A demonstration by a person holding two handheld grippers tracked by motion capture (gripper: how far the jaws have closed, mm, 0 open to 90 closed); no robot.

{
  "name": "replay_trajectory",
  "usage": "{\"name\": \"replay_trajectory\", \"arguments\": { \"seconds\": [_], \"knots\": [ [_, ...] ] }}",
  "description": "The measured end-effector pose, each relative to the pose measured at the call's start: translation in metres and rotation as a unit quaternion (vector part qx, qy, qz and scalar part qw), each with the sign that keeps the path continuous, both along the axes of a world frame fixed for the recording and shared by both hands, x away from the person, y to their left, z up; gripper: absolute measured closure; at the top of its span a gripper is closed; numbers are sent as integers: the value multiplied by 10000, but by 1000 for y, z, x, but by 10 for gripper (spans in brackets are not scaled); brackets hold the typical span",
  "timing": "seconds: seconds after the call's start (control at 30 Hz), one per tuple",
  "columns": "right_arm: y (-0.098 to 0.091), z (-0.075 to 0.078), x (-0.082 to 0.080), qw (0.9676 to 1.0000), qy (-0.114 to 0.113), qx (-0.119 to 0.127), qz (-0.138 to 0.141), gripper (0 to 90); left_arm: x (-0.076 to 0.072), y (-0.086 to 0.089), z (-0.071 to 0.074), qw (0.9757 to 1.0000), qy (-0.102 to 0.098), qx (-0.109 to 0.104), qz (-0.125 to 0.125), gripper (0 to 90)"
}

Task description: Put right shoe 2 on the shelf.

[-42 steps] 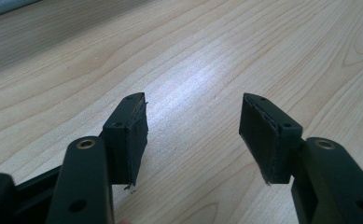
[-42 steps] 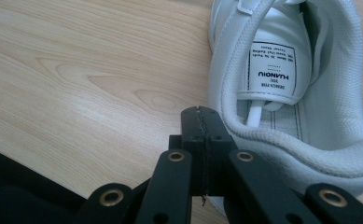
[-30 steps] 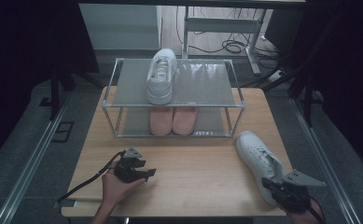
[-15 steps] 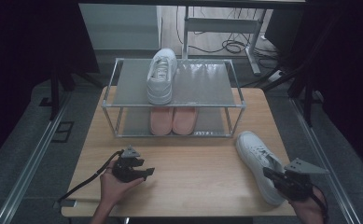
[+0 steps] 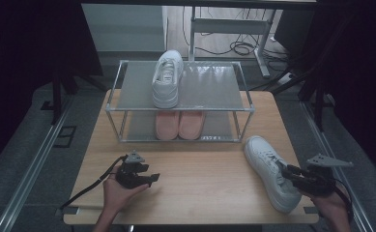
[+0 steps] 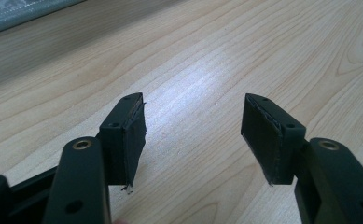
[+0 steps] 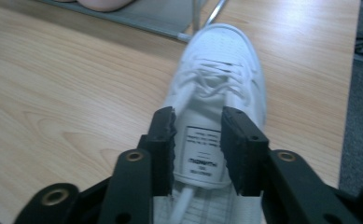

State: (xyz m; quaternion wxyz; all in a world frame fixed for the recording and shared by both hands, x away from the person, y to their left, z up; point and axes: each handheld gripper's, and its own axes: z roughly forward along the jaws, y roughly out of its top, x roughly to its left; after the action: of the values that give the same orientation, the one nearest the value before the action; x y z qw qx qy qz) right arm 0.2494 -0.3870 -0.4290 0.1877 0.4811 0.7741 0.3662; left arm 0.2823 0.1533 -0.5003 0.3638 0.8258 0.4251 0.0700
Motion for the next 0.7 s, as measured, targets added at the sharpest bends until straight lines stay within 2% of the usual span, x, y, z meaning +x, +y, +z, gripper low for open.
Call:
{"name": "replay_trajectory", "arguments": {
  "seconds": [0.3, 0.7],
  "knots": [
    [-11, -4, 4, 9998, 123, -11, -175, 571, 0, 0, 0, 10000, 20, -28, -17, 403],
    [-17, -5, 2, 9994, 239, -132, -231, 563, 0, -1, -1, 10000, 72, -38, -34, 407]
  ]
}}
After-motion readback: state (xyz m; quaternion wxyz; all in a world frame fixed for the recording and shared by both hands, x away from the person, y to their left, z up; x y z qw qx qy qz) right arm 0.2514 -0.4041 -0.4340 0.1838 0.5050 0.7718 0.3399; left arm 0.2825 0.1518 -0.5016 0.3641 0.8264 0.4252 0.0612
